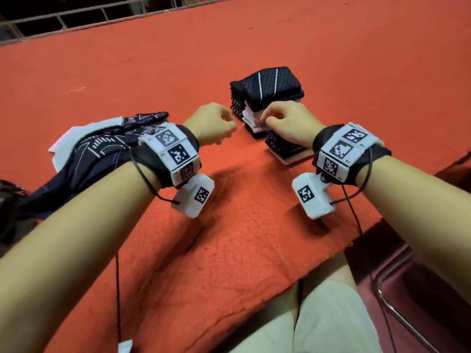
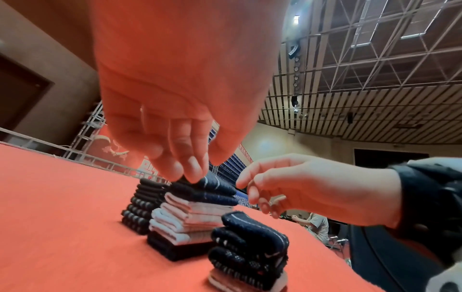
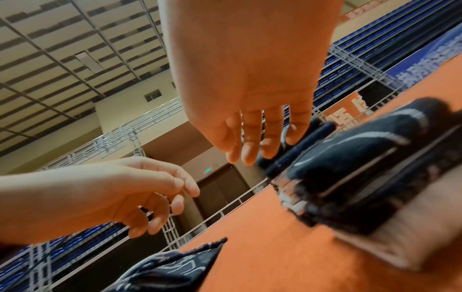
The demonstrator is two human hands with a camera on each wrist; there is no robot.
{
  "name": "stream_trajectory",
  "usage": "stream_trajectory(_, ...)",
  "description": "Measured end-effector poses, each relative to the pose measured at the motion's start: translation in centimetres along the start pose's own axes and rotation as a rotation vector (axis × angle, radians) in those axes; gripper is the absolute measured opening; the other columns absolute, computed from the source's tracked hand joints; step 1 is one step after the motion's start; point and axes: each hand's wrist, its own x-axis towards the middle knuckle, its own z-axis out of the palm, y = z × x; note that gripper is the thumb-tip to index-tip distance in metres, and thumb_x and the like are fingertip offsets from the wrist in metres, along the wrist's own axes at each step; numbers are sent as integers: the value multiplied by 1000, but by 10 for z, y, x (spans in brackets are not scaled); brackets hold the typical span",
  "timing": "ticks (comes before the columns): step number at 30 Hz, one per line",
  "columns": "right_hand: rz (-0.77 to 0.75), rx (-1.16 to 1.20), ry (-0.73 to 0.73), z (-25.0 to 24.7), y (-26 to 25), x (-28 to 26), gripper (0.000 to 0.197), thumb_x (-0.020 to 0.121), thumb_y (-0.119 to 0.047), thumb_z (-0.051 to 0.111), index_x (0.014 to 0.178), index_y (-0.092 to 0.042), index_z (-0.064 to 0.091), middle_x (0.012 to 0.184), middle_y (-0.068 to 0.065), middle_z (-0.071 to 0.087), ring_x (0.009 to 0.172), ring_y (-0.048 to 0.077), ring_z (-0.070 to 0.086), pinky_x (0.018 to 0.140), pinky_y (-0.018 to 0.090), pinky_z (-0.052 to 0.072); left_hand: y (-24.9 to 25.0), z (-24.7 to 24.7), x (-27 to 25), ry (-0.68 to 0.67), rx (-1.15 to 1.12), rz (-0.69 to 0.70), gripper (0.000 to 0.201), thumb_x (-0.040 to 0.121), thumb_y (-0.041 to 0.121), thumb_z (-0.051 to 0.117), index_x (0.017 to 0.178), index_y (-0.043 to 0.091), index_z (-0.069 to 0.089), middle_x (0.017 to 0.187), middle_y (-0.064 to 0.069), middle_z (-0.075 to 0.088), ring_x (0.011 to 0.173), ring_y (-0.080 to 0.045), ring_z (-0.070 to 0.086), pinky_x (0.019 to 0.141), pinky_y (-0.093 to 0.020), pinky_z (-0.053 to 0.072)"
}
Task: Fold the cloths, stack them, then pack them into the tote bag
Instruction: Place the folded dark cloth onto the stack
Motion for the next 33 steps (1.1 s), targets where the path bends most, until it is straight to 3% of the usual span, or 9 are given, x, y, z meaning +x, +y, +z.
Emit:
stream_trajectory(2,-28,25,-58,14,-16,3,21,88,-12,50,97,-14,68,98,2,66,86,12,58,67,17,37,-13,-12,-14,21,44,-17,13,87,16,51,85,14,64,74,-3,66,52,-13,56,34,-11,38)
stream_trajectory(6,-37,117,-188,49,-53,12,19,87,-10,50,95,-13,67,74,0,62,45,-11,52,47,4,38,-51,-40,-45,97,187,-57,14,85,21,52,87,18,66,75,-1,67,67,-19,62,69,-26,51)
stream_trajectory(9,-73,94,-246,73,-83,17,18,87,-9,49,95,-16,65,69,-4,59,40,-13,50,46,2,37,-84,-61,-69,182,205,-108,18,85,18,52,88,13,68,77,-7,63,76,-22,60,74,-29,47)
stream_trajectory(13,-136,28,-322,107,-122,18,21,88,-11,49,100,-12,66,75,0,61,53,-2,48,54,16,41,-128,-86,-98,333,170,-214,22,85,16,52,94,9,70,93,-13,68,90,-24,61,69,-24,37)
stream_trajectory(16,-174,5,-366,133,-146,18,22,87,-12,50,100,-10,67,76,-3,59,60,6,48,55,13,37,-162,-99,-117,417,152,-290,20,86,19,52,91,9,69,95,-15,67,95,-28,61,75,-29,40)
stream_trajectory(23,-128,59,-272,188,-185,21,13,87,-23,55,94,-14,50,94,5,58,86,20,50,69,25,32,-230,-104,-148,366,164,-434,12,83,31,60,84,20,63,100,-8,68,99,-25,60,83,-32,42)
stream_trajectory(26,-106,121,-191,202,-190,24,32,82,-26,63,103,-13,42,106,9,49,87,22,46,70,28,32,-244,-96,-153,341,158,-409,15,83,30,64,88,17,63,99,-7,68,97,-24,61,82,-30,42)
stream_trajectory(29,-145,97,-184,209,-192,27,51,75,-26,71,119,-16,46,122,12,41,109,26,45,90,34,41,-247,-91,-150,282,119,-292,25,80,22,69,102,14,62,105,-7,64,88,-18,55,78,-25,38)
stream_trajectory(33,-205,-49,-224,211,-191,31,45,75,-22,73,117,-21,54,119,8,41,118,26,36,92,34,37,-244,-92,-135,157,199,-206,45,73,26,74,114,20,55,116,-5,53,100,-18,52,90,-32,42)
